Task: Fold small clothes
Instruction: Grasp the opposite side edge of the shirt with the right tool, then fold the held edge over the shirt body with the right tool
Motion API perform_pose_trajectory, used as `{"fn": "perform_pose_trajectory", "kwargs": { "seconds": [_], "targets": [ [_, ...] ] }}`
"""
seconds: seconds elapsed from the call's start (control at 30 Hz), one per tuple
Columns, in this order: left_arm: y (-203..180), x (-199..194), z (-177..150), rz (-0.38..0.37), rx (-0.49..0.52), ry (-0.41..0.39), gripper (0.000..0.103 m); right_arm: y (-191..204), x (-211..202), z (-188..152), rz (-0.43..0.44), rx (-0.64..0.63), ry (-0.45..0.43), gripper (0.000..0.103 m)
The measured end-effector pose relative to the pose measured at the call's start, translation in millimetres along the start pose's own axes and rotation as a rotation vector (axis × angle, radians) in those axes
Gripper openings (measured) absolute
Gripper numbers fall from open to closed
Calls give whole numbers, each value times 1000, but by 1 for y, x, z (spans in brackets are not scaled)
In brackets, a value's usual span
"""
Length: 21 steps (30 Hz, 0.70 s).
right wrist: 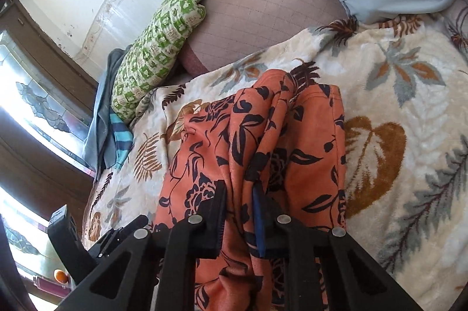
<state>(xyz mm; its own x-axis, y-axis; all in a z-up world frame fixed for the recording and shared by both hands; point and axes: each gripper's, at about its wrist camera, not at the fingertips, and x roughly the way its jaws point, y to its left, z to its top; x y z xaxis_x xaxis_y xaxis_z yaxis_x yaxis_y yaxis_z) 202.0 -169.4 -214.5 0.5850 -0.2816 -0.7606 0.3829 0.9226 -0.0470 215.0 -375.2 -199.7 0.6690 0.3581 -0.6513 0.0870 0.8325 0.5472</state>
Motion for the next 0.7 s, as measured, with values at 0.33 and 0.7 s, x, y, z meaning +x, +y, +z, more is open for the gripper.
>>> {"fn": "perform_pose_trajectory", "kwargs": {
  "seconds": [0.33, 0.7],
  "targets": [
    [-12, 17, -5, -42, 16, 50, 83, -92, 12, 2, 35, 331, 65, 10],
    [-18, 22, -13, -51, 65, 60, 87, -68, 33, 21, 121, 330, -19, 81]
  ]
}}
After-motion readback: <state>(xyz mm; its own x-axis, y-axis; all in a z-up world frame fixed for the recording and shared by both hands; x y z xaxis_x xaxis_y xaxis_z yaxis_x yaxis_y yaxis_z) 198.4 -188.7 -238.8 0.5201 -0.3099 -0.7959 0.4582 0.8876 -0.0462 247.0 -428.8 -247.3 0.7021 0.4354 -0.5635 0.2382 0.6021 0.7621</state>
